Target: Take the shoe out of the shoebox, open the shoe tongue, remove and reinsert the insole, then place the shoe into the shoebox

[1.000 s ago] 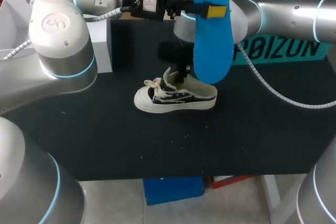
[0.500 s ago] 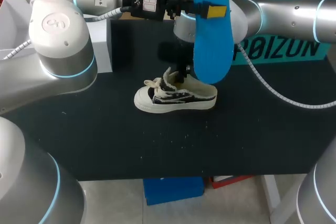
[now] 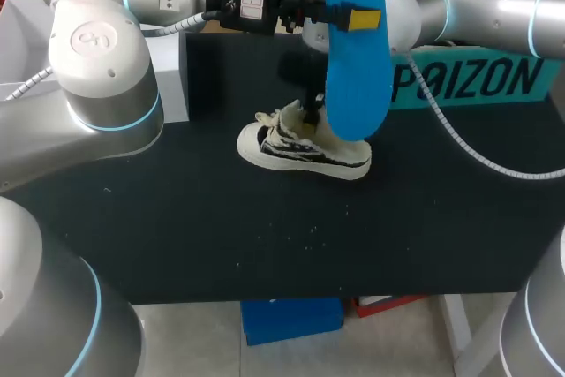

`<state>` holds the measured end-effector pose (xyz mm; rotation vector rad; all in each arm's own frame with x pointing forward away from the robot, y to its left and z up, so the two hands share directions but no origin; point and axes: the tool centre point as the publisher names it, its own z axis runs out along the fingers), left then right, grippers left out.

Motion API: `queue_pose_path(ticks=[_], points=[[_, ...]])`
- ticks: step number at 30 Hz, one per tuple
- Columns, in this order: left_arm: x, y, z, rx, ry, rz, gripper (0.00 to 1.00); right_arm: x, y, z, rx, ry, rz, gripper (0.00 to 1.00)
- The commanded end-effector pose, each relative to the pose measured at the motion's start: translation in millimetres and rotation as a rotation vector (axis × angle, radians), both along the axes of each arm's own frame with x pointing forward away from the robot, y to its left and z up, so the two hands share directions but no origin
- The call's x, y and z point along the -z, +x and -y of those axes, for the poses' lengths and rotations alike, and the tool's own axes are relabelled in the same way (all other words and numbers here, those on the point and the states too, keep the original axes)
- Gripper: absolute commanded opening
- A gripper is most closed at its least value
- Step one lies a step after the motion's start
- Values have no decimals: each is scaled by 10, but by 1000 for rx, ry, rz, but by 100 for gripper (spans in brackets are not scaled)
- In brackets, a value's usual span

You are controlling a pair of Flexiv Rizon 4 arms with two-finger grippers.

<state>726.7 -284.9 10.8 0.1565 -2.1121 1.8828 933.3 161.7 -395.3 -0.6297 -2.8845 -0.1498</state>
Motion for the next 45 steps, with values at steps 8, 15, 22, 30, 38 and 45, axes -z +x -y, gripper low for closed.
queue_pose_path(ticks=[8, 15, 22, 30, 38, 45], points=[[6, -11, 9, -5, 1, 0, 0, -398, -164, -60, 200, -73, 97, 0], [6, -11, 9, -5, 1, 0, 0, -560, -25, -94, 408, -121, 145, 0], [6, -11, 9, -5, 1, 0, 0, -710, 123, -202, 556, -142, 177, 0], [6, -11, 9, -5, 1, 0, 0, -602, 225, -313, 606, -155, 147, 0], [6, -11, 9, -5, 1, 0, 0, -500, 285, -318, 748, -144, 167, 0], [6, -11, 9, -5, 1, 0, 0, -425, 310, -332, 830, -134, 192, 0]])
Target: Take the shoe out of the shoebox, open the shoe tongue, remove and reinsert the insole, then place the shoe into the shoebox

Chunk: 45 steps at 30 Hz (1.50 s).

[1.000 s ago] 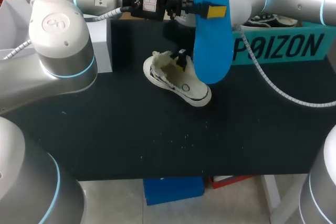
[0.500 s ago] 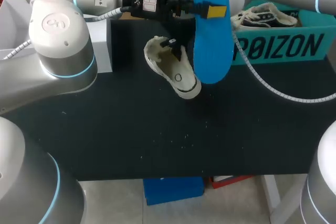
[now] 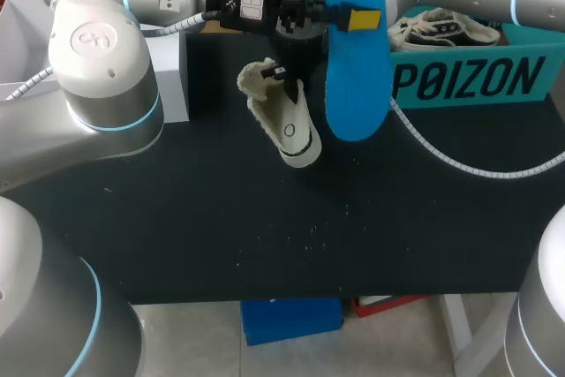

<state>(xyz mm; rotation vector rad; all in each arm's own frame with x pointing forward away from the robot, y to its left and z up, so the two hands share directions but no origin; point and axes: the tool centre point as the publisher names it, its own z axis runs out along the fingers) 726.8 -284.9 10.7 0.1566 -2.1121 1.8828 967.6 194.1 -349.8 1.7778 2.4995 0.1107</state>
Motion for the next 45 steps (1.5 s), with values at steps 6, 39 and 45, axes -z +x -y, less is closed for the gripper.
queue_pose_path(ticks=[6, 39, 45], points=[[6, -12, 9, -5, 1, 0, 0, 154, -13, 43, 90, -9, 22, 0], [6, -12, 9, -5, 1, 0, 0, 158, -177, 228, 33, 261, -94, 100], [6, -12, 9, -5, 1, 0, 0, -89, -257, 181, -24, 388, -92, 100]])
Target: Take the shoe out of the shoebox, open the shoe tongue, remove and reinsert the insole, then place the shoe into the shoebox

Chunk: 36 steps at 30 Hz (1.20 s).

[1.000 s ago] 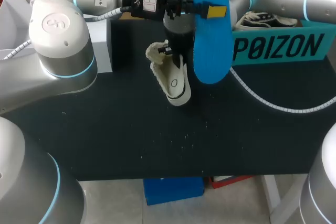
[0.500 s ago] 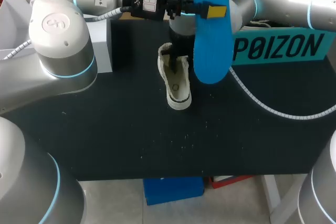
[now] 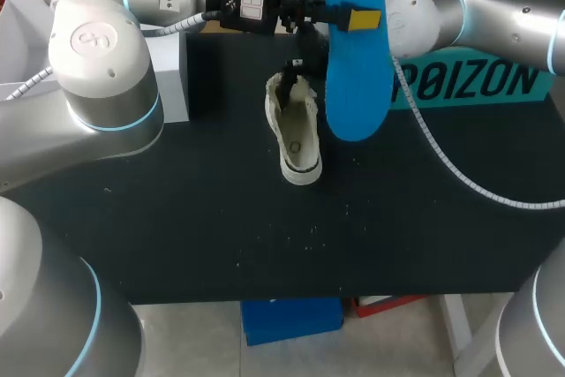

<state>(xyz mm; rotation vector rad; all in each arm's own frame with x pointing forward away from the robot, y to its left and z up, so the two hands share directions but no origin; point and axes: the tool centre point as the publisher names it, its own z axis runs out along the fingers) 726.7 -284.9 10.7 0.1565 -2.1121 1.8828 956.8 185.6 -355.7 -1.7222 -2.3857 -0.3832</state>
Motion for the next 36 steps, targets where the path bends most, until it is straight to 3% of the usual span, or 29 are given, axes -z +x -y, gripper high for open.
queue_pose_path(ticks=[1, 5, 19, 23, 26, 36], points=[[6, -11, 9, -5, 1, 0, 0, -177, -175, 81, -27, 116, 4, 100], [6, -11, 9, -5, 1, 0, 0, -267, -259, 26, -37, 284, -41, 100], [6, -11, 9, -5, 1, 0, 0, -267, -259, 26, -37, 284, -41, 100], [6, -11, 9, -5, 1, 0, 0, -340, -348, 326, 43, 419, -25, 100], [6, -11, 9, -5, 1, 0, 0, -433, -417, 423, 85, 494, -10, 100], [6, -11, 9, -5, 1, 0, 0, -464, -514, 456, 135, 644, -6, 100]])
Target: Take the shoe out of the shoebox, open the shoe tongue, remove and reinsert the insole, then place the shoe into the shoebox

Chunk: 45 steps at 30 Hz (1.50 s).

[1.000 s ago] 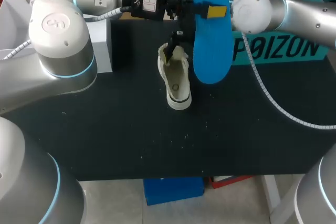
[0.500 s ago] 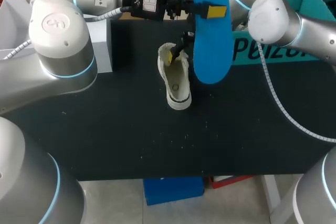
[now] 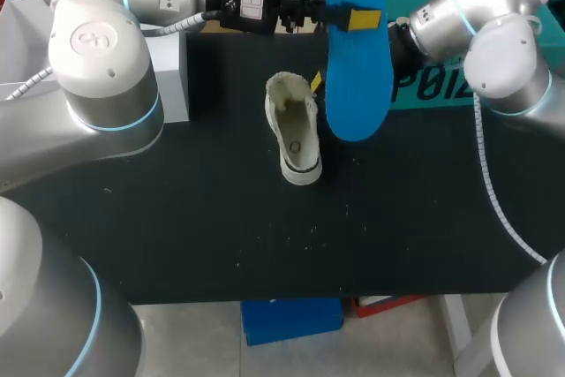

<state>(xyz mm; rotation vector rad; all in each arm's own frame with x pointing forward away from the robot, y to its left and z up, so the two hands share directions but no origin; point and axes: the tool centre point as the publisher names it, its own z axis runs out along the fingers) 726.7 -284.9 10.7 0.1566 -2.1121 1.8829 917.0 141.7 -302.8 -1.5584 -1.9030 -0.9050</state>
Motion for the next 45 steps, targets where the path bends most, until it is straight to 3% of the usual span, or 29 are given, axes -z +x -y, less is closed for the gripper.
queue_pose_path(ticks=[1, 16, 29, 40, 45], points=[[6, -12, 9, -5, 1, 0, 0, 71, -121, 10, 49, 101, 39, 100], [6, -12, 9, -5, 1, 0, 0, 48, -109, -85, 72, 392, -63, 100], [6, -12, 9, -5, 1, 0, 0, -250, -75, 35, 79, 445, -72, 100], [6, -12, 9, -5, 1, 0, 0, -363, -120, 82, 97, 559, -92, 100], [6, -12, 9, -5, 1, 0, 0, -453, -128, 102, 103, 547, -71, 100]])
